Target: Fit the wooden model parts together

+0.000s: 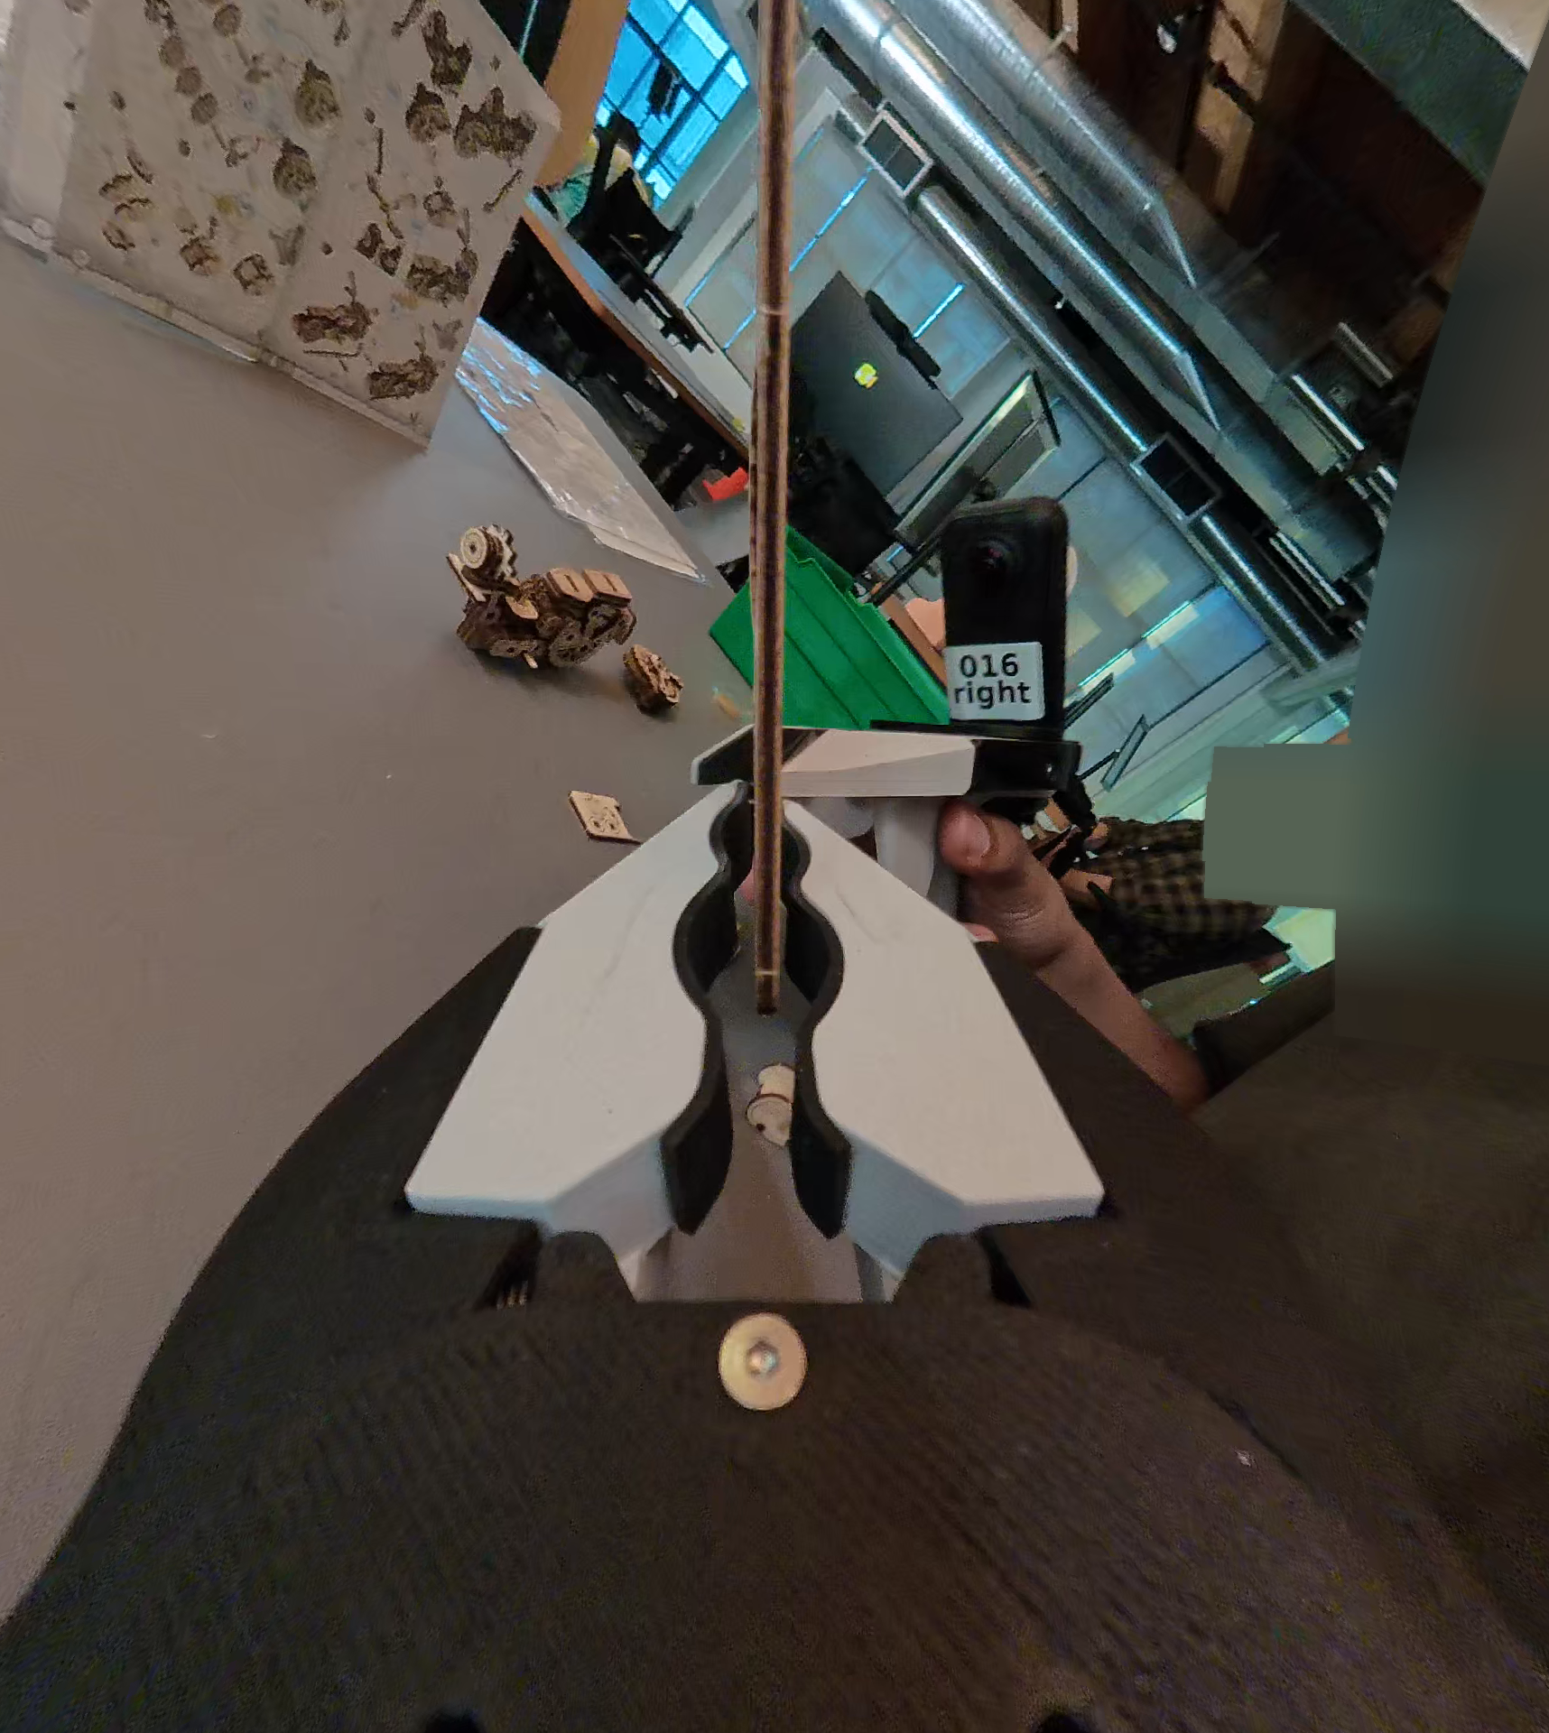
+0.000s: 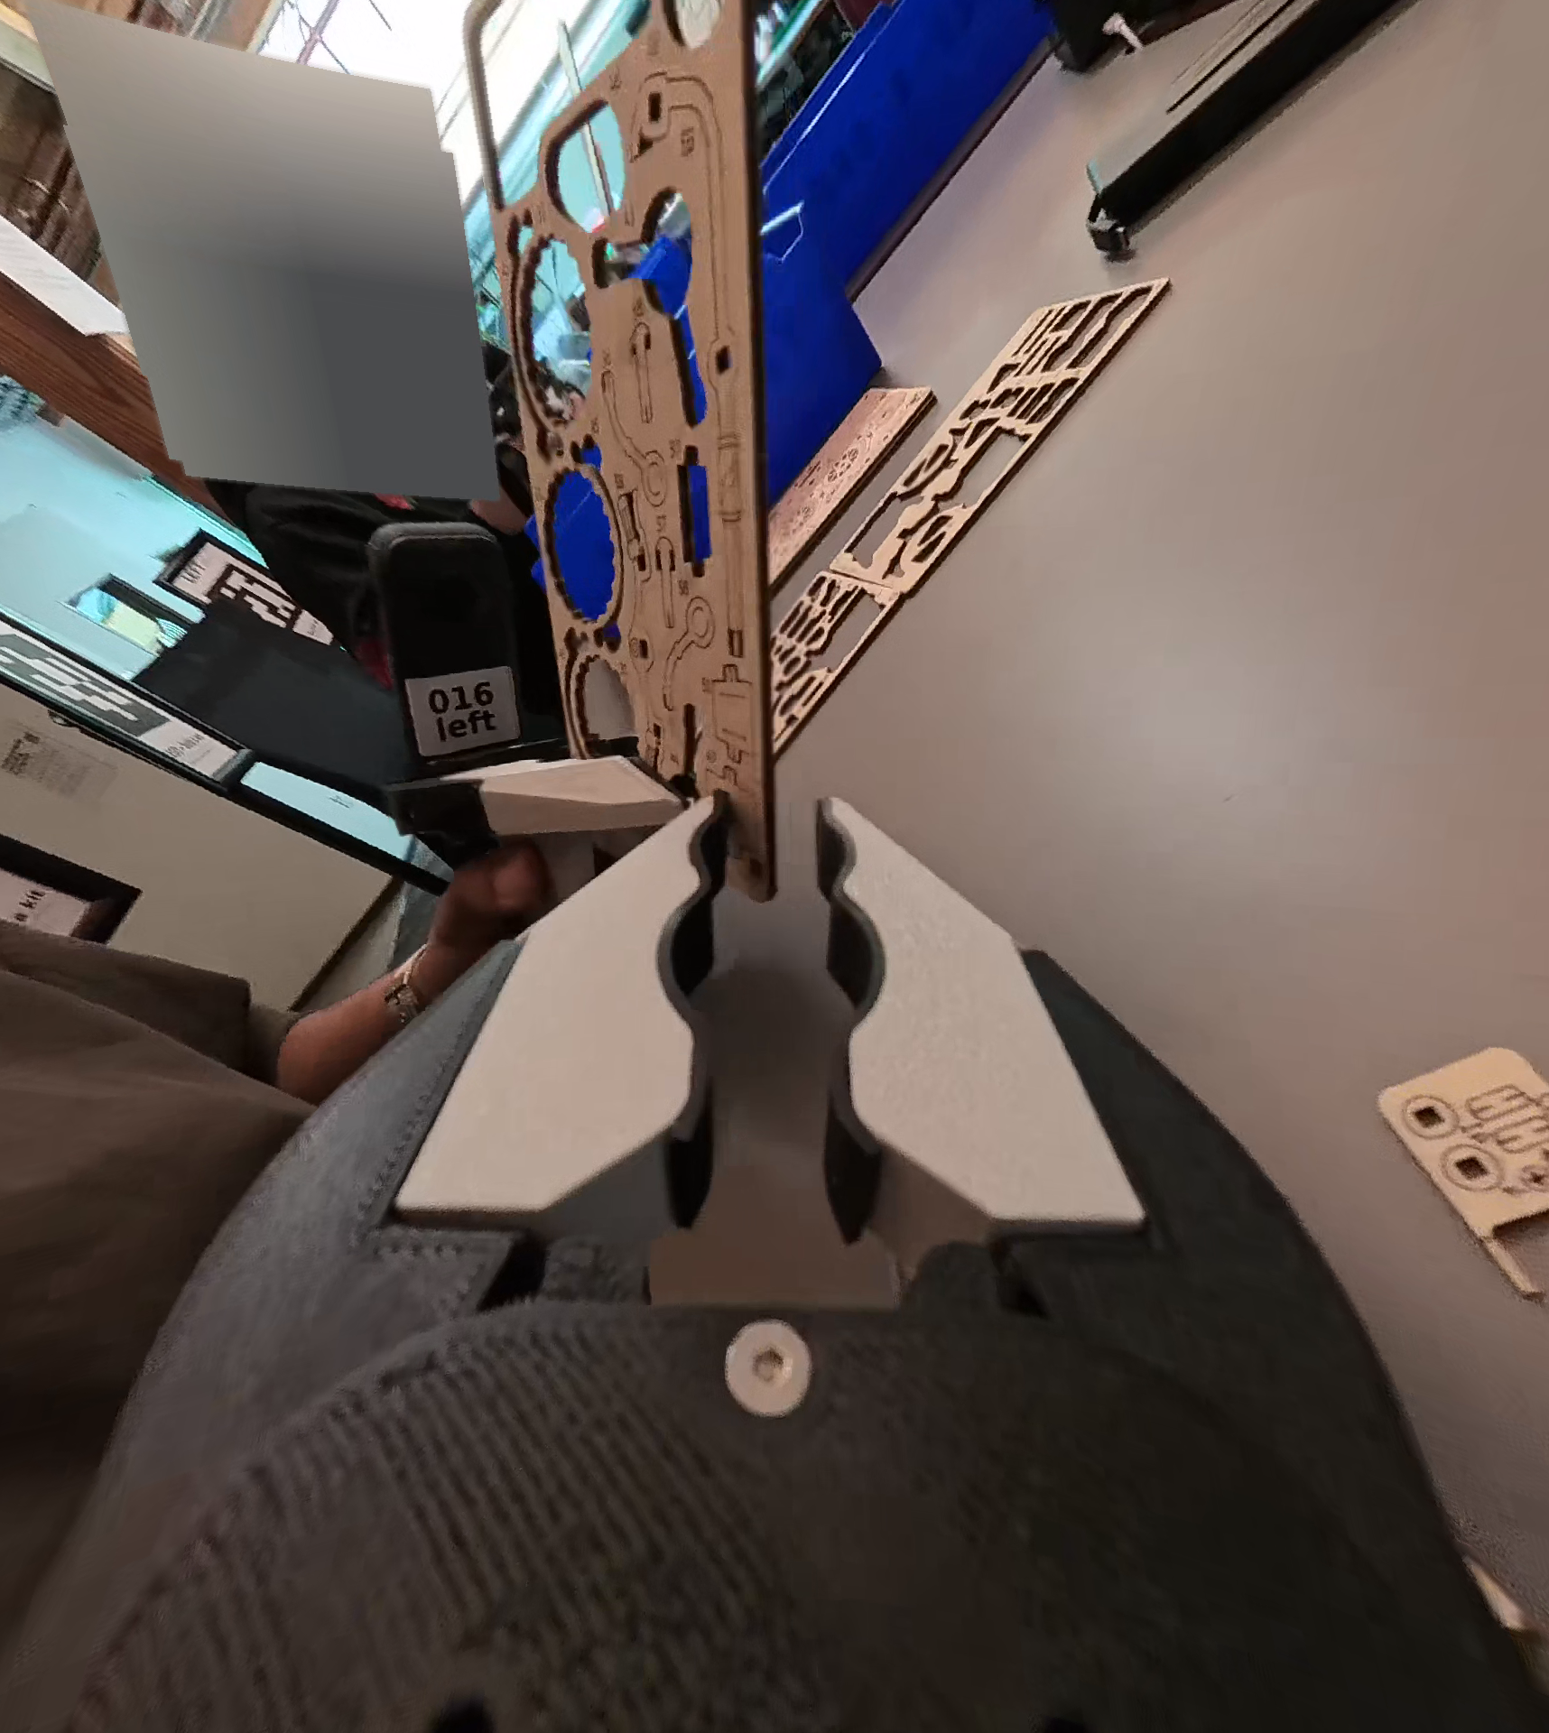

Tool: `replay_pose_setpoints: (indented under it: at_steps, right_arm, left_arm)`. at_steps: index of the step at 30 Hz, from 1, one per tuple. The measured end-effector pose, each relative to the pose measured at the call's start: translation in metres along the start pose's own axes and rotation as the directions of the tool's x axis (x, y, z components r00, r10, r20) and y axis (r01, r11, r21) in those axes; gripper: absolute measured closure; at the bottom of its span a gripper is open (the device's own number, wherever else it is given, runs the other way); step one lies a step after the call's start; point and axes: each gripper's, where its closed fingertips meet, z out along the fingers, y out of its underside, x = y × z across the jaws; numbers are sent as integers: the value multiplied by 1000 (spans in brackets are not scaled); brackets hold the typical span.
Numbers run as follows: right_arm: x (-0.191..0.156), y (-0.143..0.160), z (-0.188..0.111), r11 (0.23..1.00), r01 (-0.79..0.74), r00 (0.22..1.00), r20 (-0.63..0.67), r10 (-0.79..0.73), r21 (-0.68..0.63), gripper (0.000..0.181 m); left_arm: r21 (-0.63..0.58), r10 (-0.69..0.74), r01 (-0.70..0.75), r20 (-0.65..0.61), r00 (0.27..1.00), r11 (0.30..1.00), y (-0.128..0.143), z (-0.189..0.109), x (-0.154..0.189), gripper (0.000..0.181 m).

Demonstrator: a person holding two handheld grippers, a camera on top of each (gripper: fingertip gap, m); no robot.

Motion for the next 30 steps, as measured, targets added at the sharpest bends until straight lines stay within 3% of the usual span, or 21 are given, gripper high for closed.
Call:
replay_pose_setpoints:
  at_steps: [15, 22, 26, 30]
  right_arm:
    - [21, -14, -10, 996, -82, 996, 46, 80, 36, 159]
    - [40, -41, -37, 987, 74, 991, -124, -56, 142, 161]
    - [61, -59, -62, 949, 223, 937, -319, -145, 222, 165]
    - [71, -74, -74, 924, 267, 913, -379, -152, 272, 166]
  left_arm:
    - [-23, -82, 81, -27, 996, 996, -4, 24, -22, 181]
    - [11, -115, 115, 10, 993, 993, -11, 19, -35, 181]
    - [23, -118, 117, 32, 992, 993, -22, 23, -44, 181]
    - [62, -124, 121, 62, 990, 991, -40, 35, -56, 181]
